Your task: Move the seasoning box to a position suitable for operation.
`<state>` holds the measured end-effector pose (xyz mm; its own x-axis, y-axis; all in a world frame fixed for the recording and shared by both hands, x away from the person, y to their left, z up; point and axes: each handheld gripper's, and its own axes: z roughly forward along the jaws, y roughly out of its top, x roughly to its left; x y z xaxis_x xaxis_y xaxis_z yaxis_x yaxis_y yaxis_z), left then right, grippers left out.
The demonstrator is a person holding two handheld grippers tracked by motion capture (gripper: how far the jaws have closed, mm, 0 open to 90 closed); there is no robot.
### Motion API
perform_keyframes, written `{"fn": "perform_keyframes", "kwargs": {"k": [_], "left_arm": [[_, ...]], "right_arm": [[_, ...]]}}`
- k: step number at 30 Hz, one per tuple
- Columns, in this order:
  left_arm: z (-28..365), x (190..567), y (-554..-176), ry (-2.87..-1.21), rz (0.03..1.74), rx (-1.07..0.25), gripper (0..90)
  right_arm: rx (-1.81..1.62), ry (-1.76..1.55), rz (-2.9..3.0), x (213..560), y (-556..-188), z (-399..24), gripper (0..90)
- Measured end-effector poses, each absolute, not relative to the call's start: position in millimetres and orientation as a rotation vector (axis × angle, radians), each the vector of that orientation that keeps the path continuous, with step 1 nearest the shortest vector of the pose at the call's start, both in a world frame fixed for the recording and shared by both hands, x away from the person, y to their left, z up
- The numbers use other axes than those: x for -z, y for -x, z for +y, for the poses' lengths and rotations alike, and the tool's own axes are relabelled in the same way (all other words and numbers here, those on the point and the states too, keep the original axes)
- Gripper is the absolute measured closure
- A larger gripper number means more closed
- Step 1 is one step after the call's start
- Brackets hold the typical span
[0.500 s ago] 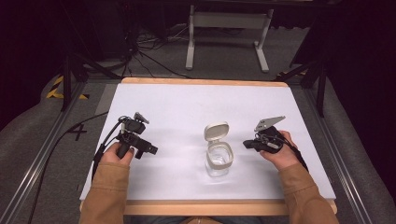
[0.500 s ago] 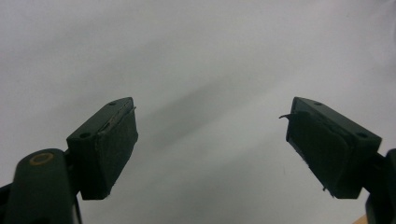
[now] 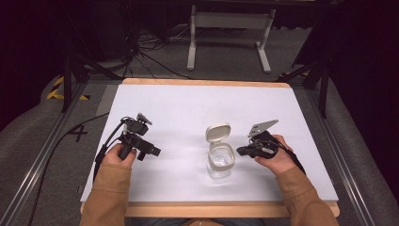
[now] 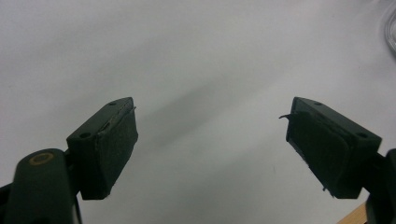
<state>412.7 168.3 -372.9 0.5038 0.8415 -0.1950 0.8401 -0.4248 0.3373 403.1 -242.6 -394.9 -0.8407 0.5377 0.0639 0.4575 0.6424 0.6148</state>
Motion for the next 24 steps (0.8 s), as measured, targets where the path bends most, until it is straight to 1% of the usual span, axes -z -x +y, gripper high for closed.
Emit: {"fn": "perform_keyframes", "kwargs": {"k": [13,24], "left_arm": [[168,371,-412,-2.362,1.382,-0.006,16.7],[168,372,-412,-2.368,1.383,0.003,16.7]], "right_arm": [[-0.923,-0.735,2.817,399,-393,-219,88.4],[-0.868,-0.730,2.834,400,-391,-216,89.3]]}}
